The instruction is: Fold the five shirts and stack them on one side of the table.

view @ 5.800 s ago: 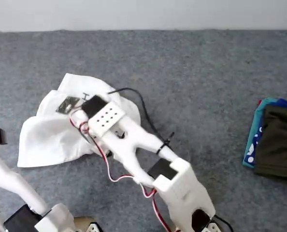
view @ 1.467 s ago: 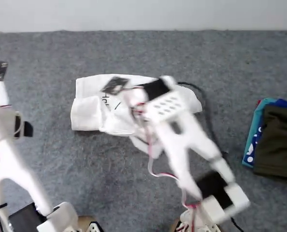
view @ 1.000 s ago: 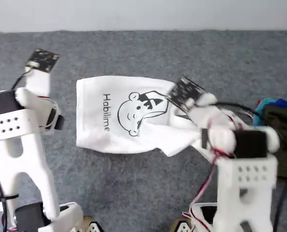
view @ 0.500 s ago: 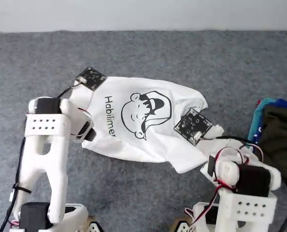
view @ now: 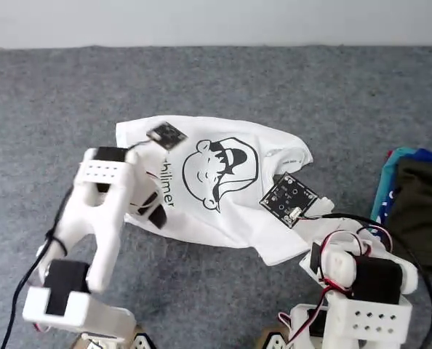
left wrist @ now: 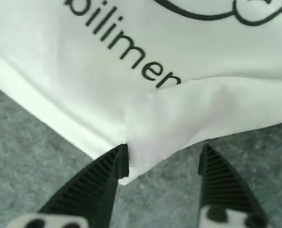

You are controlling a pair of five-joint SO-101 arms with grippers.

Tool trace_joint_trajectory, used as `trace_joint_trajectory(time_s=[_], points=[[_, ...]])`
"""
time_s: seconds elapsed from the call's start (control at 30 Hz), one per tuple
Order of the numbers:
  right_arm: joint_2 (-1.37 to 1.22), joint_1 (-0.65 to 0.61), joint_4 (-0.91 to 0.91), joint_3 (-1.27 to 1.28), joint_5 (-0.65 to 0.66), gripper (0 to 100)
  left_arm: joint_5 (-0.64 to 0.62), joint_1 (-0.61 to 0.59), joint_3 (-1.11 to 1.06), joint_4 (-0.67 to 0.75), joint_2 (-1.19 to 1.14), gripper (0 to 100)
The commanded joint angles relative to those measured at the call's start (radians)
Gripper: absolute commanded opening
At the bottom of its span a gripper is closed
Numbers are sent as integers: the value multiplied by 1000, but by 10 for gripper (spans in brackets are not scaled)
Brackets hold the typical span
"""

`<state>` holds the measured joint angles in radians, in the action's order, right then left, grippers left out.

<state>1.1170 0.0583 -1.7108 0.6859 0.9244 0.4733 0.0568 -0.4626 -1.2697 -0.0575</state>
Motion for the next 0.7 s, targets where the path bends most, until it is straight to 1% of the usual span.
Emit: trace_joint_trajectory(time_s=[0.0, 0.07, 0.13, 0.2, 0.27, 0.33, 0.43, 0.53, 0.67], points=[[8, 10, 18, -3, 6, 10, -6, 46, 30, 48, -60, 242], [10, 12, 18, -3, 6, 10, -12, 46, 31, 75, -94, 224], [10, 12, 16, -3, 6, 10, -23, 46, 42, 75, -103, 167], [10, 12, 15, -3, 6, 10, -23, 46, 73, 35, -103, 88], [10, 12, 15, -3, 6, 10, -25, 46, 119, -34, -91, 17], [10, 12, 16, -3, 6, 10, -25, 46, 148, -114, -60, 16], [10, 12, 16, -3, 6, 10, -25, 48, 136, -187, 17, 14], [10, 12, 18, -3, 8, 10, -20, 48, 77, -236, 120, 14], [10, 12, 24, -3, 8, 10, -17, 54, -58, -288, 270, 16]])
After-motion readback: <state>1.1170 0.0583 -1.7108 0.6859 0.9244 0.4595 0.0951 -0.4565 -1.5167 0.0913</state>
